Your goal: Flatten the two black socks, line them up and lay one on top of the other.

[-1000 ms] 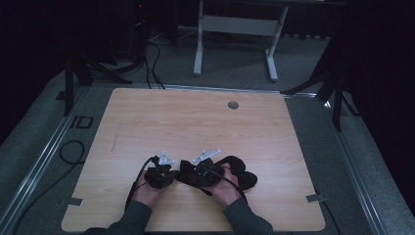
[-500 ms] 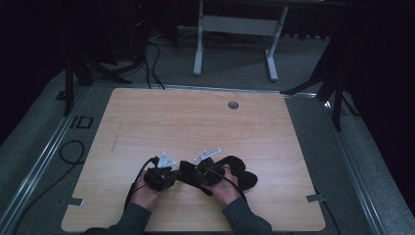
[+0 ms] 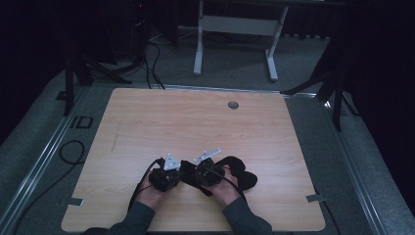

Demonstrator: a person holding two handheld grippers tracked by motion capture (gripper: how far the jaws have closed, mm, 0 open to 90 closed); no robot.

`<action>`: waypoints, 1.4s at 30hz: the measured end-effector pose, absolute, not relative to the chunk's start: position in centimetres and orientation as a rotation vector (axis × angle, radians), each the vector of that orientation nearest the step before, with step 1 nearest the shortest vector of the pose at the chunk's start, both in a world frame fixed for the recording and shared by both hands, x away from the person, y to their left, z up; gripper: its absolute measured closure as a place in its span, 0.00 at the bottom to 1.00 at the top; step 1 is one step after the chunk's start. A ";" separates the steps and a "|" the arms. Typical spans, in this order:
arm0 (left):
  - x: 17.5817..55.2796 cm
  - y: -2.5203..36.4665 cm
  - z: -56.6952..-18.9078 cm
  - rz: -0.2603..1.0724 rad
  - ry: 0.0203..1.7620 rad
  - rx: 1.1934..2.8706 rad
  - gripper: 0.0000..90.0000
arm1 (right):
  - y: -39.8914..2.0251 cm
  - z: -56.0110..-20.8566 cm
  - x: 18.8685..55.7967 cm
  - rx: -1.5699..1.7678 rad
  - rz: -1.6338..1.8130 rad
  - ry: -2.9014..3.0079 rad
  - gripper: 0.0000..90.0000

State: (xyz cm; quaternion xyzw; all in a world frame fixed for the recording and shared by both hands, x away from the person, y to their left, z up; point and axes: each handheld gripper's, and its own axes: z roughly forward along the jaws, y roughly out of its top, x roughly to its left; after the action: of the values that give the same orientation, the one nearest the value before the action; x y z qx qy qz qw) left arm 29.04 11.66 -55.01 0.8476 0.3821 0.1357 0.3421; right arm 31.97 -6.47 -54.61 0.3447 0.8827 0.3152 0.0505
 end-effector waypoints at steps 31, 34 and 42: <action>29.0 11.7 -55.1 0.329 1.020 2.194 0.99 | -20.9 -54.5 35.1 1.550 0.939 2.246 0.69; 29.0 11.7 -55.1 0.326 1.021 2.194 0.99 | -20.6 -55.0 35.5 1.543 0.932 2.266 0.77; 29.0 11.8 -55.0 0.307 1.024 2.189 0.98 | -20.4 -52.8 33.9 1.456 0.955 2.228 0.96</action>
State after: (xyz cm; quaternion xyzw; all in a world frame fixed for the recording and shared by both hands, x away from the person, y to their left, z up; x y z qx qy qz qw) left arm 28.98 11.84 -55.03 0.8433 0.3944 0.1181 0.3455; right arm 33.91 -20.41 -52.78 0.5085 0.7782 0.3336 0.1566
